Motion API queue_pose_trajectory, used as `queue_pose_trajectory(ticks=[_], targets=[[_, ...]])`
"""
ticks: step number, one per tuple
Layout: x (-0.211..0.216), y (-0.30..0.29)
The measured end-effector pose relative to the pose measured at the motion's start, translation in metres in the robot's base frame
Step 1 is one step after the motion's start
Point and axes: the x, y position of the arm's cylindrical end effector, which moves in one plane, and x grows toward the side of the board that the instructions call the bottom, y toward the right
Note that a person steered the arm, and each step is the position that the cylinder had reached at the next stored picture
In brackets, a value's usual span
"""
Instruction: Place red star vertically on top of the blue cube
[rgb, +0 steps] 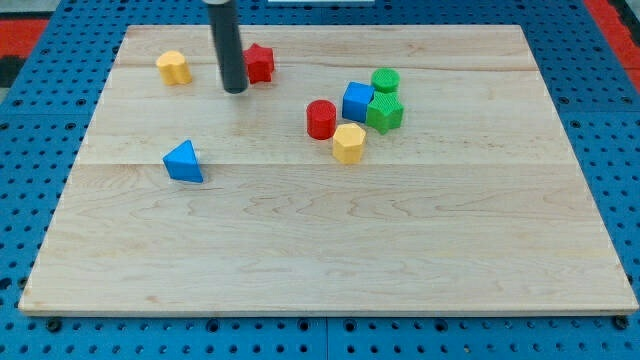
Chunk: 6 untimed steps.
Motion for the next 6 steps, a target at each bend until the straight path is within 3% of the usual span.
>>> queue_pose_trajectory(ticks=[1,2,3,5,6], targets=[[-0.044,0.002],[-0.045,0.025],[-0.02,0.073],[-0.031,0.146],[0.002,0.154]])
